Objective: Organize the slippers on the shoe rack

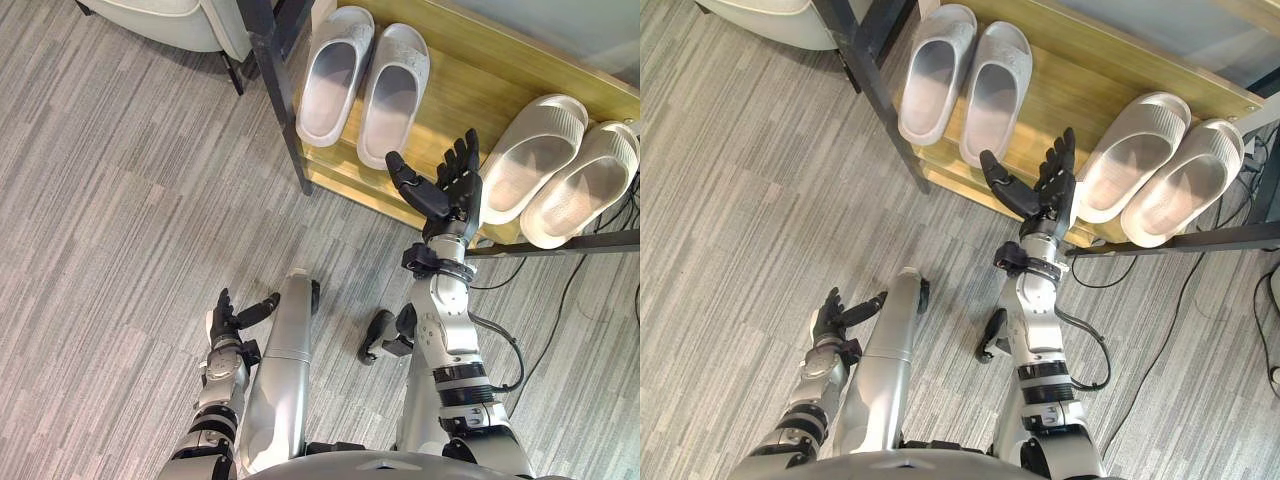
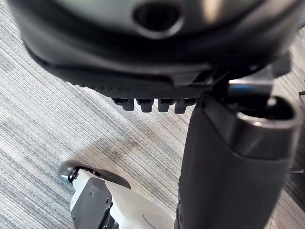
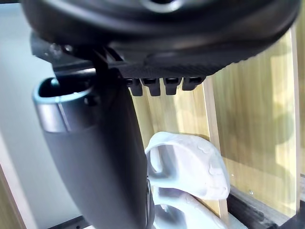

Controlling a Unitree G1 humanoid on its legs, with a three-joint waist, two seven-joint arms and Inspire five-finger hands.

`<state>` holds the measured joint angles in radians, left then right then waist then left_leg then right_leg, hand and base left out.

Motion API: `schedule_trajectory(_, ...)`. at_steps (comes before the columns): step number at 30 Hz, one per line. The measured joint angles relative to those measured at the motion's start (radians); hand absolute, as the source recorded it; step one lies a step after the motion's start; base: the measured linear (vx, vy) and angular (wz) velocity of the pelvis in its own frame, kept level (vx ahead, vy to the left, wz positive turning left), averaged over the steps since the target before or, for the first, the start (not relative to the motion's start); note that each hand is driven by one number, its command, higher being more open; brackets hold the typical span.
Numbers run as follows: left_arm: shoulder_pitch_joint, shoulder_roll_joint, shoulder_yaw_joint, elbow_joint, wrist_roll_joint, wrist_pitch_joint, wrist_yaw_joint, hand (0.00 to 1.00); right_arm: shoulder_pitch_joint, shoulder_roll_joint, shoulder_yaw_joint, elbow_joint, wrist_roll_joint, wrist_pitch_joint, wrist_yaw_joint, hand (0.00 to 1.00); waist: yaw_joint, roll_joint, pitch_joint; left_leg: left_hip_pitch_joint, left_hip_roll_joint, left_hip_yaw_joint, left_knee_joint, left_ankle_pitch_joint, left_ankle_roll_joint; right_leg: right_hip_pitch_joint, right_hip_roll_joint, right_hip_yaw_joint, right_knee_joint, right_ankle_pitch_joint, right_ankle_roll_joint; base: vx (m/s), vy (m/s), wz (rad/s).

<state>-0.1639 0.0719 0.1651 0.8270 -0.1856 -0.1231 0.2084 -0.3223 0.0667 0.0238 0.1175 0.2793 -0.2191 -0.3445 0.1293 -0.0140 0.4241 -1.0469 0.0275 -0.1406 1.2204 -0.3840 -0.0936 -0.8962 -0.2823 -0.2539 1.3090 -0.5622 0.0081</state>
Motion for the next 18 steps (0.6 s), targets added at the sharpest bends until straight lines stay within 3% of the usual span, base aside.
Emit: schedule_trajectory(18,-0.001,-0.013,0.001,-0.017,0.0,-0.015,-0.024,1.0,-0.231,-0.079,0.043,0.167,0.078,0.0,0.031,1.0,0.015,0.006,0.014,-0.012,-0.02,-0.008,-0.001,0.002,0.0,0.0,-0.021,-0.014,0.002,-0.003,0.002,0.01,0.0,0.03)
